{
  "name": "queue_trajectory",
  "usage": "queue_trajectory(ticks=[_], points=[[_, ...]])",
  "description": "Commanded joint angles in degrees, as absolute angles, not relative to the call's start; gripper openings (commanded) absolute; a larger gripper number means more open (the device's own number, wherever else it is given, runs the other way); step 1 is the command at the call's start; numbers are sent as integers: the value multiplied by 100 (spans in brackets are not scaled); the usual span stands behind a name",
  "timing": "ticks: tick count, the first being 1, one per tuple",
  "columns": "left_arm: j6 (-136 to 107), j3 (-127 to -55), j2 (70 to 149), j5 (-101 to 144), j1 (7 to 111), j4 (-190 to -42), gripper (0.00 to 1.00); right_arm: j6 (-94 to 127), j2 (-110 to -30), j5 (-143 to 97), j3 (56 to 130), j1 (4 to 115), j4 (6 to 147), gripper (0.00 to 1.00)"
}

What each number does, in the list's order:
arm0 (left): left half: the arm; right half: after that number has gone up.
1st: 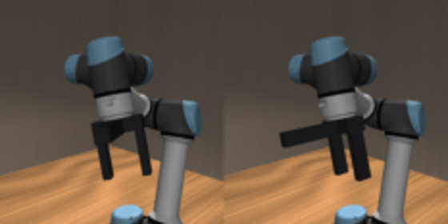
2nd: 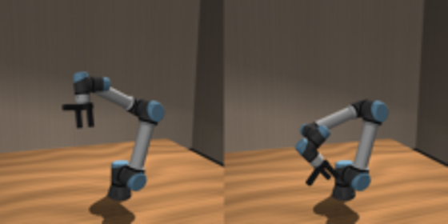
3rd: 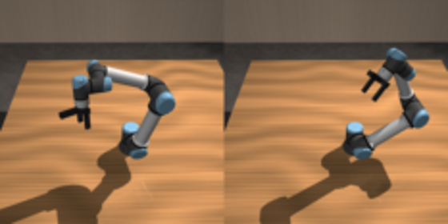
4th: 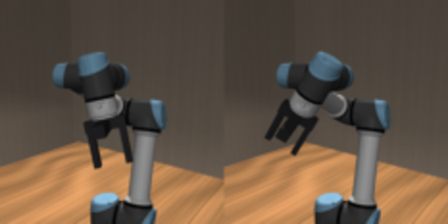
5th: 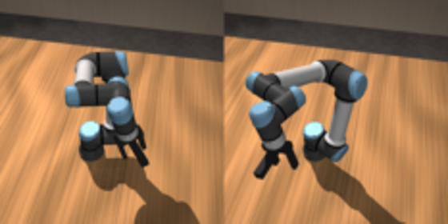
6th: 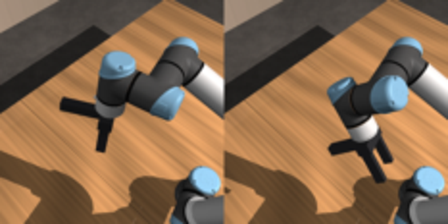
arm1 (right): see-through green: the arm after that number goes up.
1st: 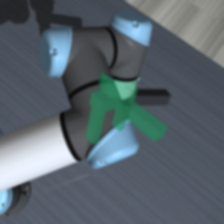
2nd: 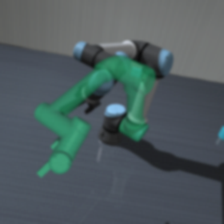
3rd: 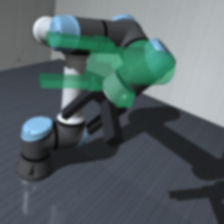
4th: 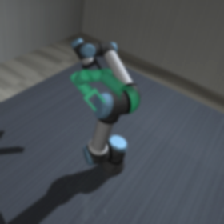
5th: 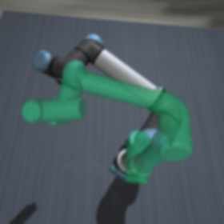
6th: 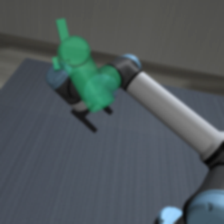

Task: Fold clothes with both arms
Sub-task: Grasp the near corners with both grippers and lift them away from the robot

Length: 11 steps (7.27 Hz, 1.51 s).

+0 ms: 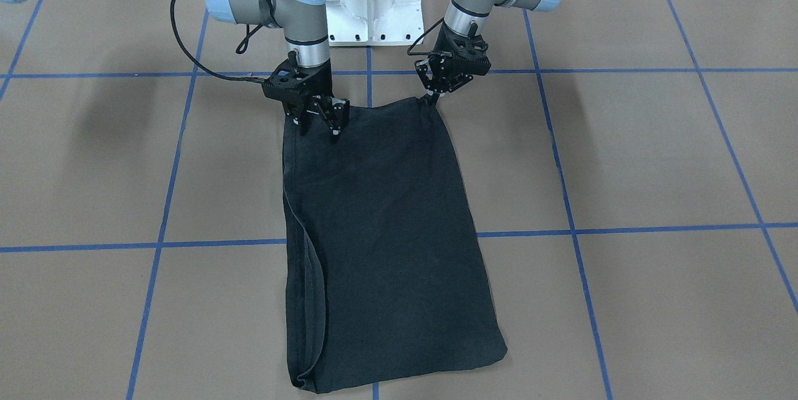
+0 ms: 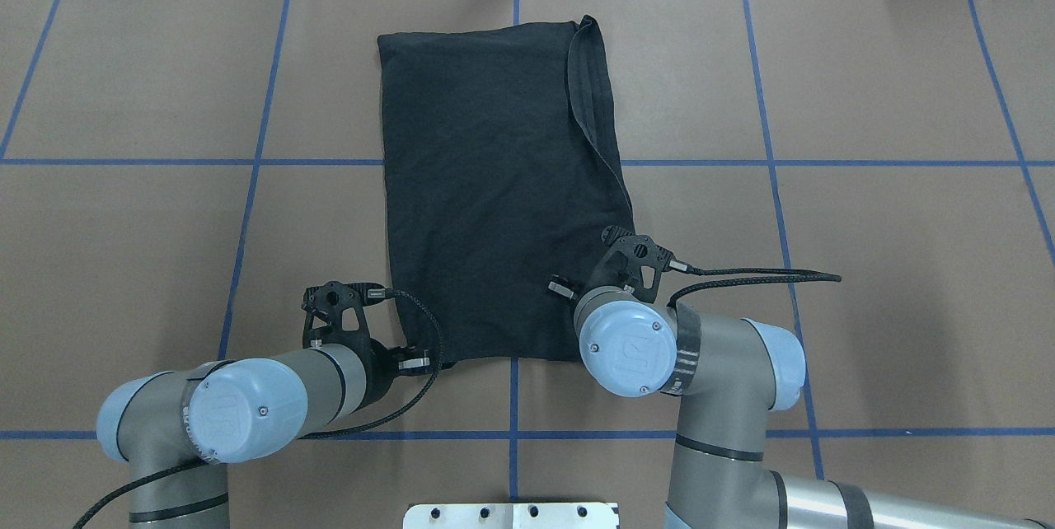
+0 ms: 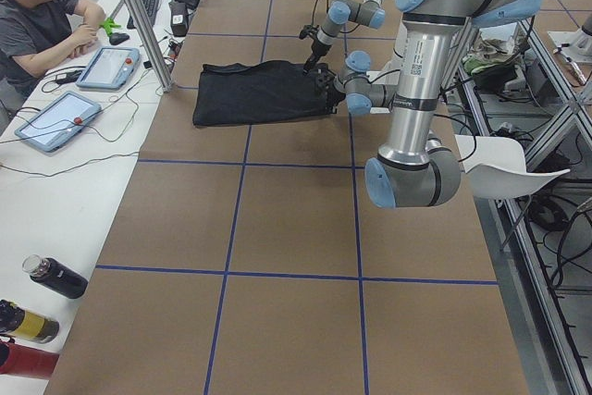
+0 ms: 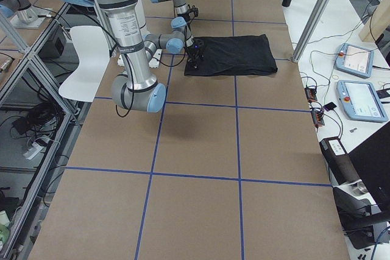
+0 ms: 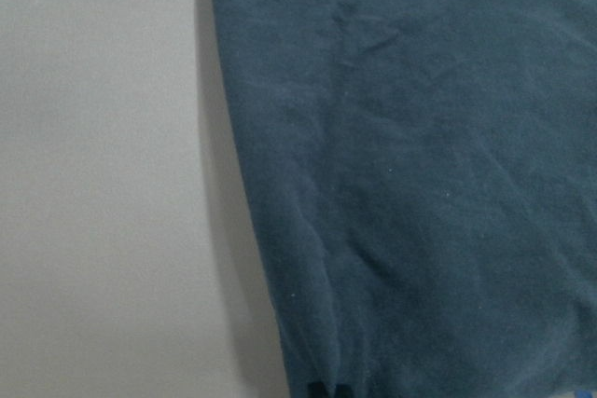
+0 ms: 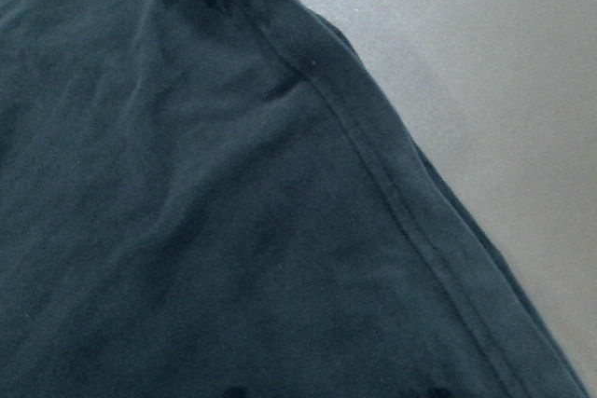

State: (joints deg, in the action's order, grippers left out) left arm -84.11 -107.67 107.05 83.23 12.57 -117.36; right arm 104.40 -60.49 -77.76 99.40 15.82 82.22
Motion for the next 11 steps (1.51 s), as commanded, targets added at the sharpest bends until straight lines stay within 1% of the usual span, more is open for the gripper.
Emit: queue_trajectory(ticks=[1, 3, 4, 5, 11], points=[[-8411, -10767, 10705, 8323, 1257, -11733, 0, 10450, -5915, -7726, 9765, 1582, 8200, 59], [-8411, -10775, 10705, 8323, 1257, -11733, 0, 10441, -5950, -7699, 9729, 1547, 8226, 59], [-8411, -10767, 10705, 8323, 1257, -11733, 0, 10450, -5907, -7691, 9729, 1547, 8235, 43], [-8411, -10775, 10705, 8323, 1257, -11742, 0, 10459, -5889, -7690, 9747, 1547, 8235, 0], [-8411, -10775, 10714, 8323, 1257, -11742, 0, 10371, -5845, -7717, 9809, 1556, 8244, 0]])
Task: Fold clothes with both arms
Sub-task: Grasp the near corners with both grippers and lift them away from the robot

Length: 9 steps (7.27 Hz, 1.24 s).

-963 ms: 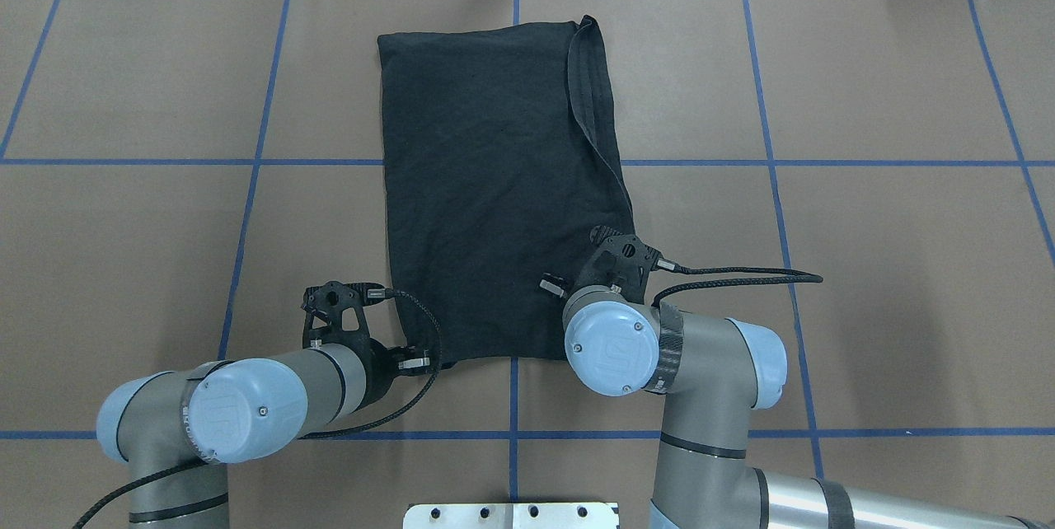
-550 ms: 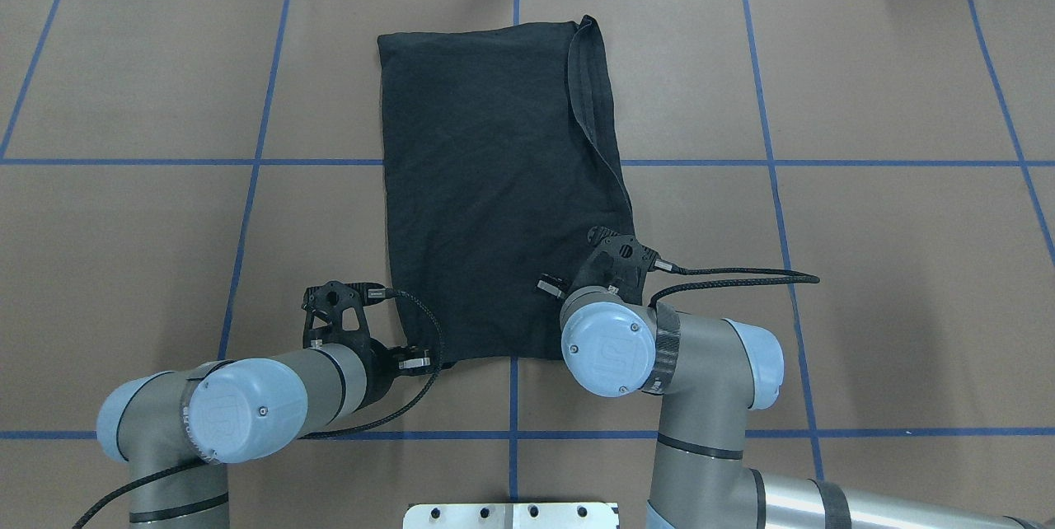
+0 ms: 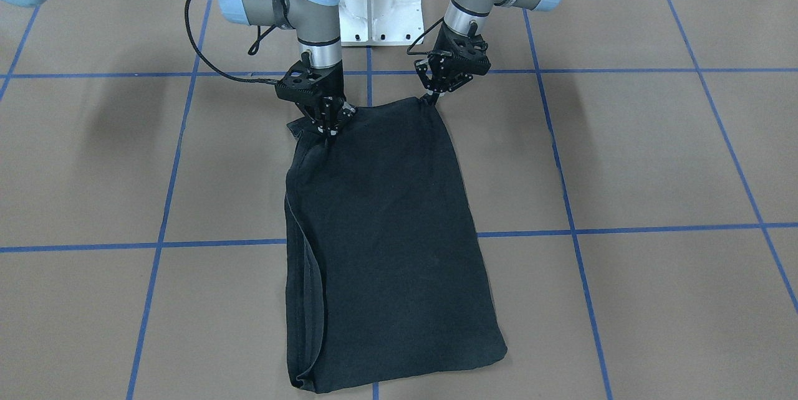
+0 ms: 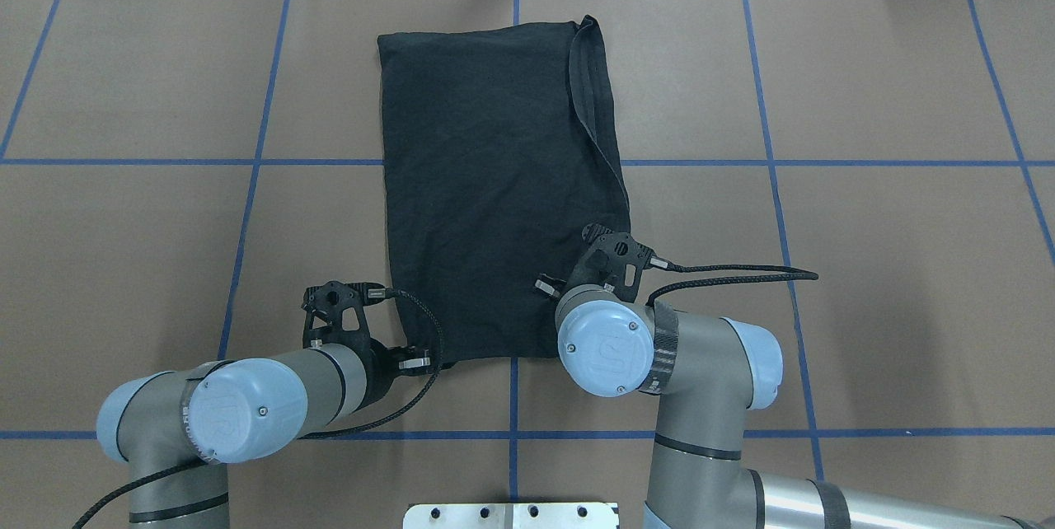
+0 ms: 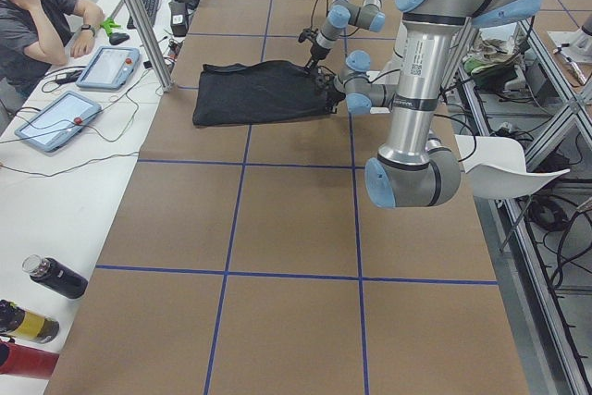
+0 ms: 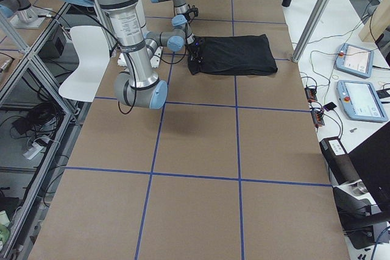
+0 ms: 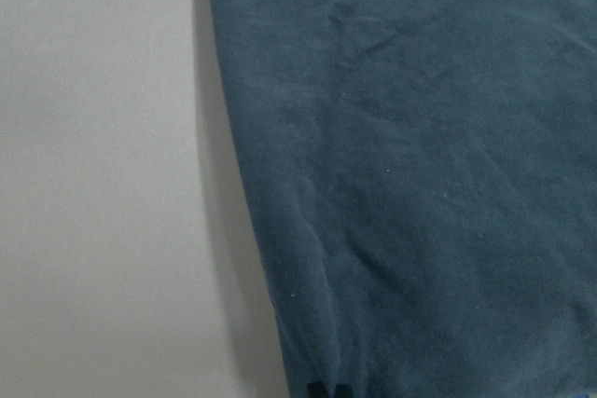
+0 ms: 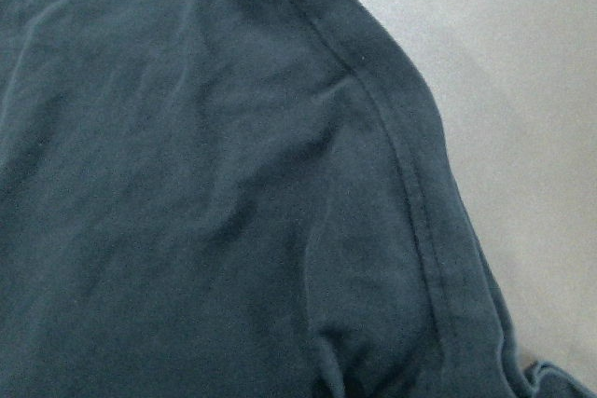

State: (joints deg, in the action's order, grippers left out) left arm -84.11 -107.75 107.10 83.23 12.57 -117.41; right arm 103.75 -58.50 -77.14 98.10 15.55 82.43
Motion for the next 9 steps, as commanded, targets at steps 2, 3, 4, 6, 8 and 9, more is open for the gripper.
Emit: queue_trajectory(ticks=[2, 3, 4, 6, 8, 9], points=[[-8394, -11019, 10696, 8367, 1292, -11733, 0, 10371, -5845, -7708, 9992, 1652, 8244, 0], [-8341, -11404, 10670, 8411, 1335, -11577, 0, 10371, -5871, -7734, 10245, 1696, 8270, 0], [-8323, -11904, 10696, 8811, 1458, -11036, 0, 10362, -5897, -7760, 10587, 1696, 8540, 0], [-8323, -12741, 10688, 9175, 1556, -10425, 0, 10406, -6081, -7752, 11657, 1444, 9286, 0], [-8323, -13007, 10713, 9271, 1556, -10380, 0, 10459, -6091, -7734, 12539, 1047, 10043, 0], [-8315, -12990, 10749, 9394, 1738, -10180, 0, 10450, -6021, -7734, 12516, 1029, 10046, 0]])
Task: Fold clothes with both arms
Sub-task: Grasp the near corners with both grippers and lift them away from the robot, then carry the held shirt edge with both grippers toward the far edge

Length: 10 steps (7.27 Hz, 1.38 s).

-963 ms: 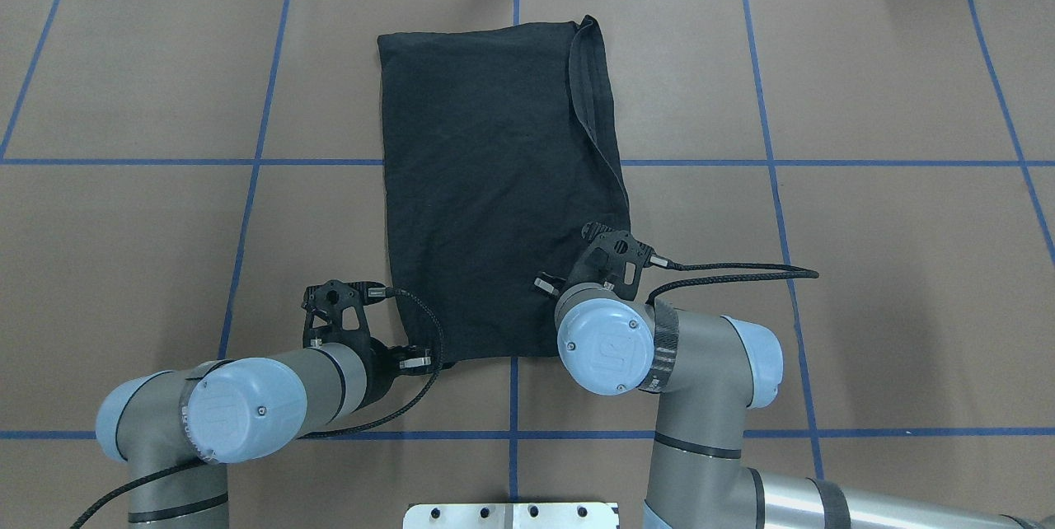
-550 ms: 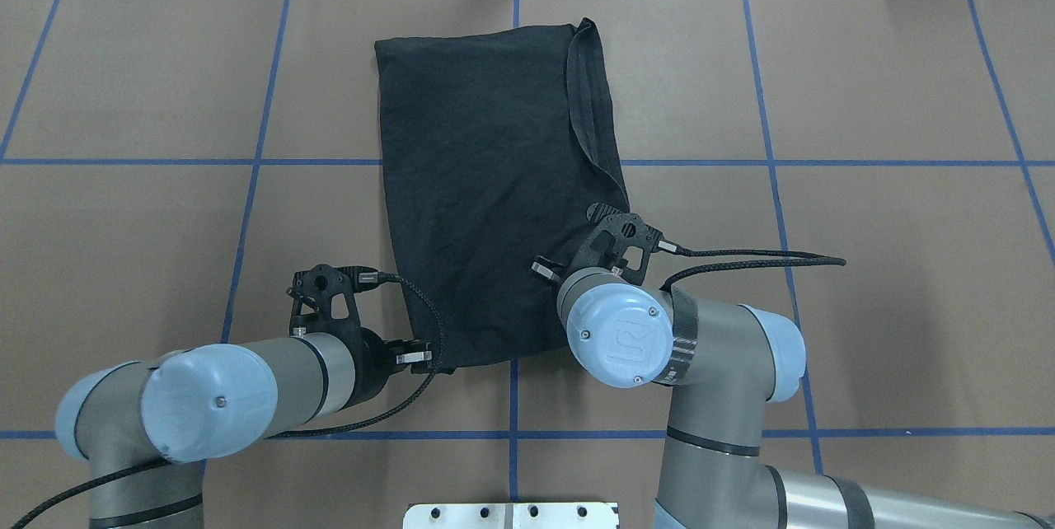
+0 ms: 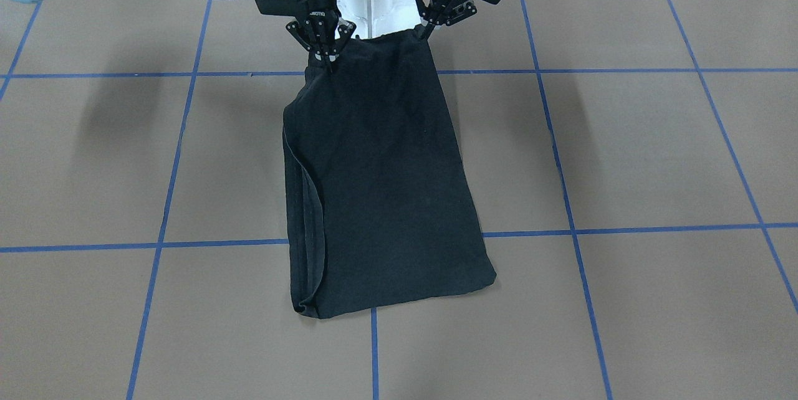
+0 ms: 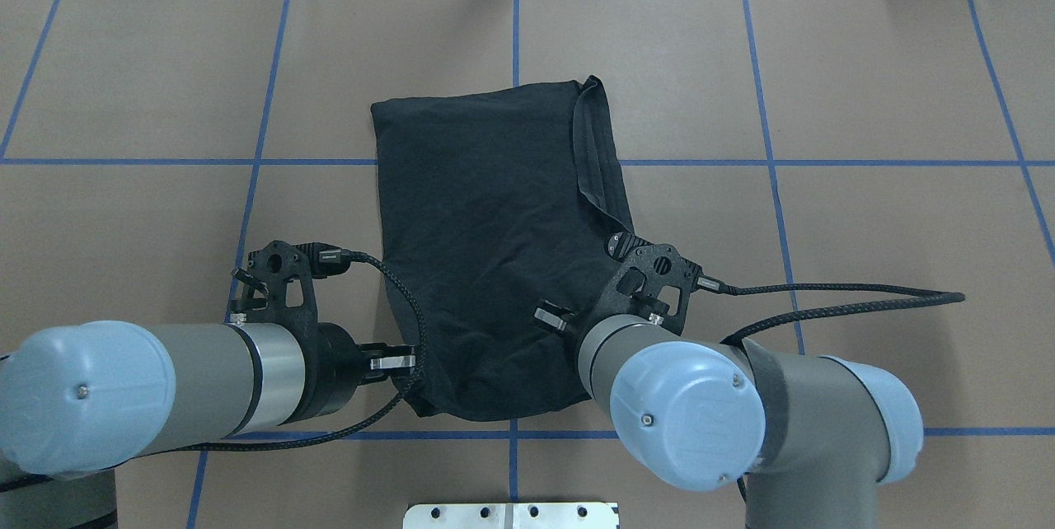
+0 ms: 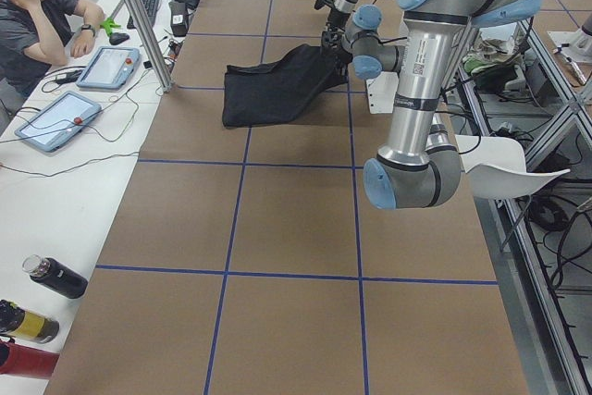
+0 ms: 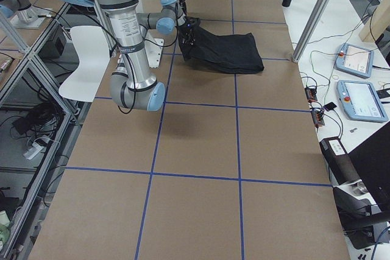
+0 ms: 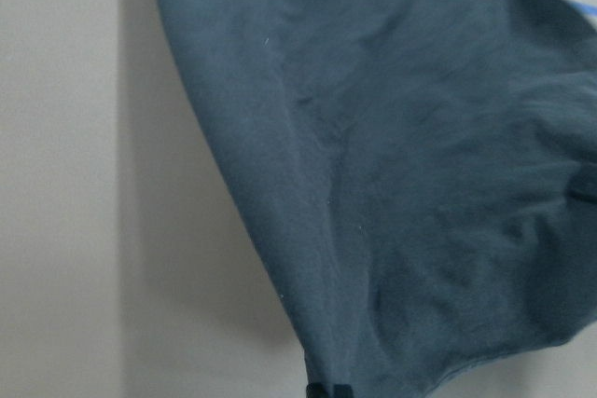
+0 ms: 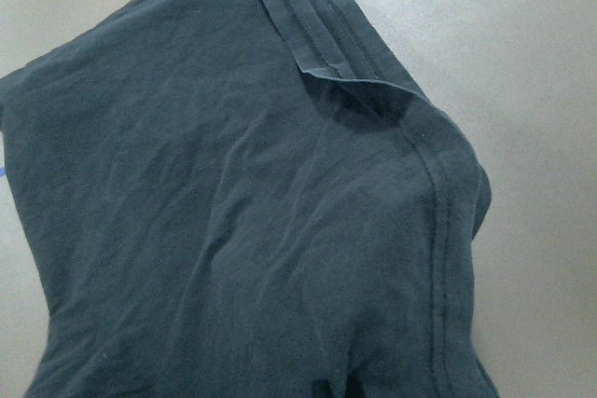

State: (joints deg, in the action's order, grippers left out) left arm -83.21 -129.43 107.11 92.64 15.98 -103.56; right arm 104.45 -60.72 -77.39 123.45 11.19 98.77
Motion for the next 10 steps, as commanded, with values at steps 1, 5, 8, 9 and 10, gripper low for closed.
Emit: queue_trajectory(ticks=[1, 5, 8, 9, 10], points=[[-8019, -12964, 10880, 9465, 1949, -10178, 0, 10433, -6021, -7717, 12437, 1107, 10046, 0], [-7673, -12413, 11292, 9510, 2828, -10160, 0, 10249, -5881, -7699, 12138, 1756, 9950, 0], [-7192, -11473, 11846, 9527, 3530, -10178, 0, 9968, -5186, -7708, 11243, 2327, 9697, 0], [-7007, -11017, 12056, 9527, 3786, -10221, 0, 9958, -5159, -7708, 10937, 2486, 9364, 0], [-6796, -10560, 12311, 9527, 3997, -10230, 0, 9819, -5072, -7708, 10559, 2653, 9117, 0]])
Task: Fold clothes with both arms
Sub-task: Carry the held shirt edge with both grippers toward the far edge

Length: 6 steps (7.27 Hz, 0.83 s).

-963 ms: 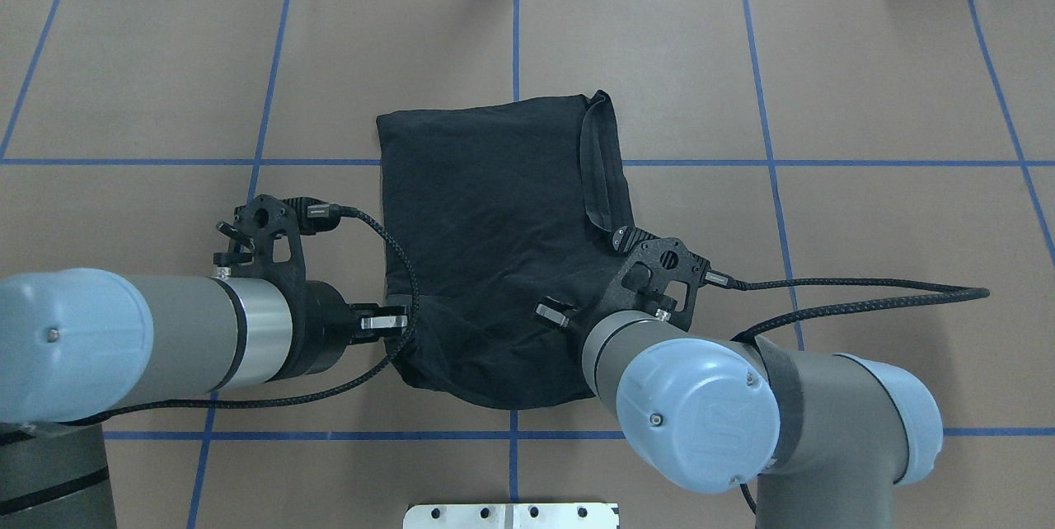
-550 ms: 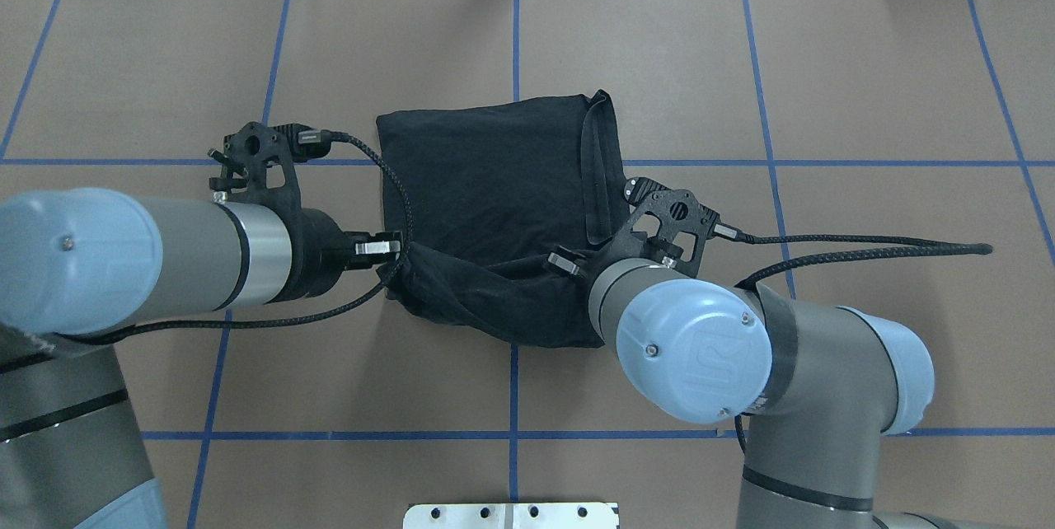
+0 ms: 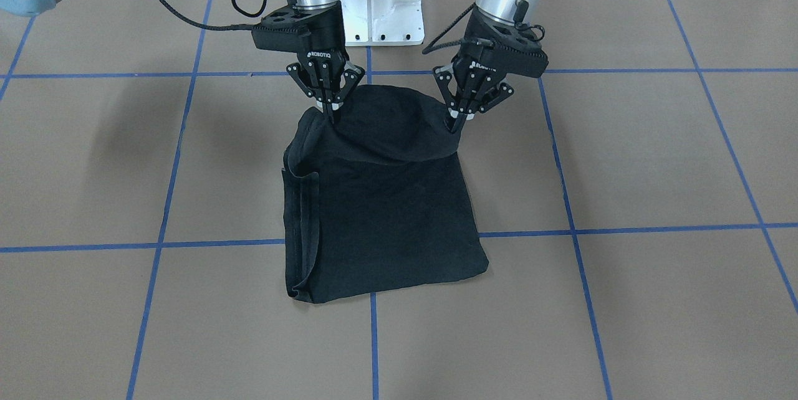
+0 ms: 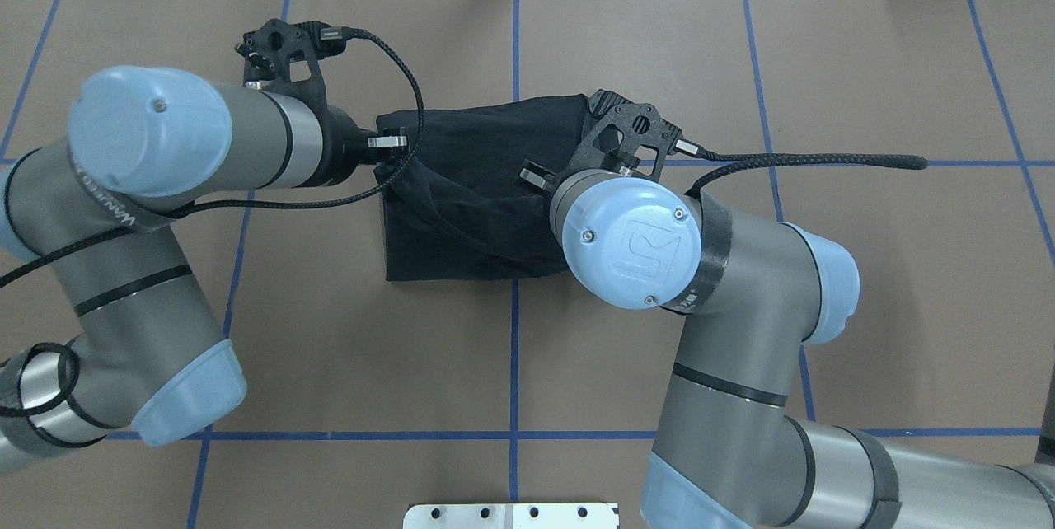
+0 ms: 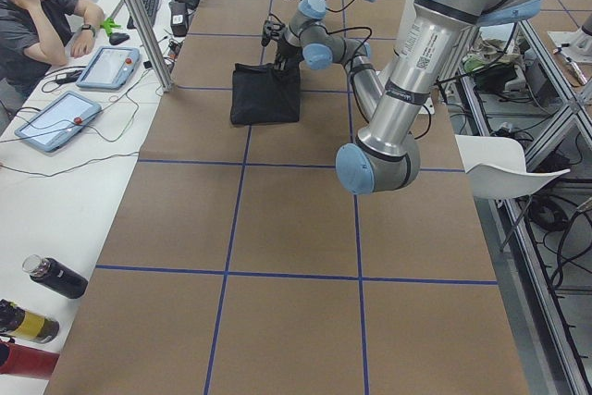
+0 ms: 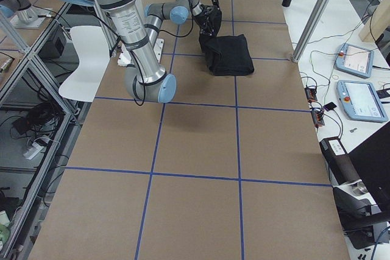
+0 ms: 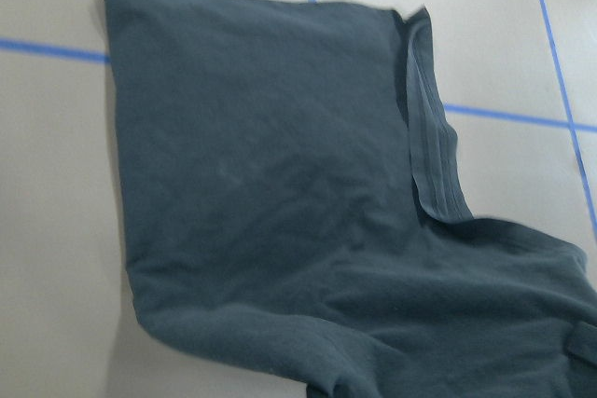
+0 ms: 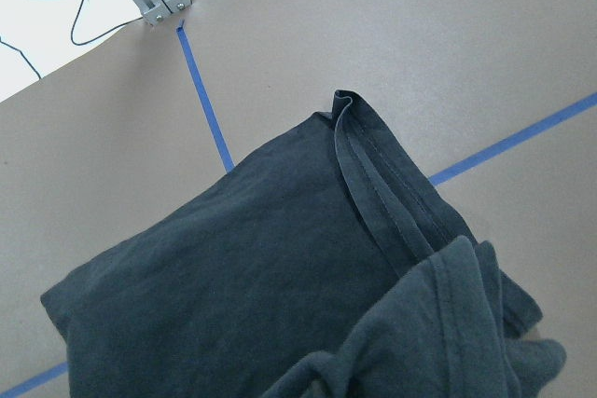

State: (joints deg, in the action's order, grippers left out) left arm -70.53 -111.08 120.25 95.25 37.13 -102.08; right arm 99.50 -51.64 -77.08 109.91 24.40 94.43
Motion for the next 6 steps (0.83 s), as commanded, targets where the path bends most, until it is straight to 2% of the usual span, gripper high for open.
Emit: queue_trajectory(ticks=[1, 2, 4, 6], points=[[-6663, -10008, 12592, 9519, 4112, -10283, 0, 9765, -4819, -7717, 10068, 2802, 8984, 0], [-6566, -9515, 12856, 9501, 4157, -10301, 0, 9747, -4494, -7725, 9481, 2917, 8843, 0], [-6259, -8504, 12972, 9501, 4315, -11227, 0, 9538, -4150, -7761, 8320, 3128, 8012, 0], [-6249, -7912, 13025, 9510, 4315, -11724, 0, 9431, -4070, -7831, 7806, 3251, 7586, 0]])
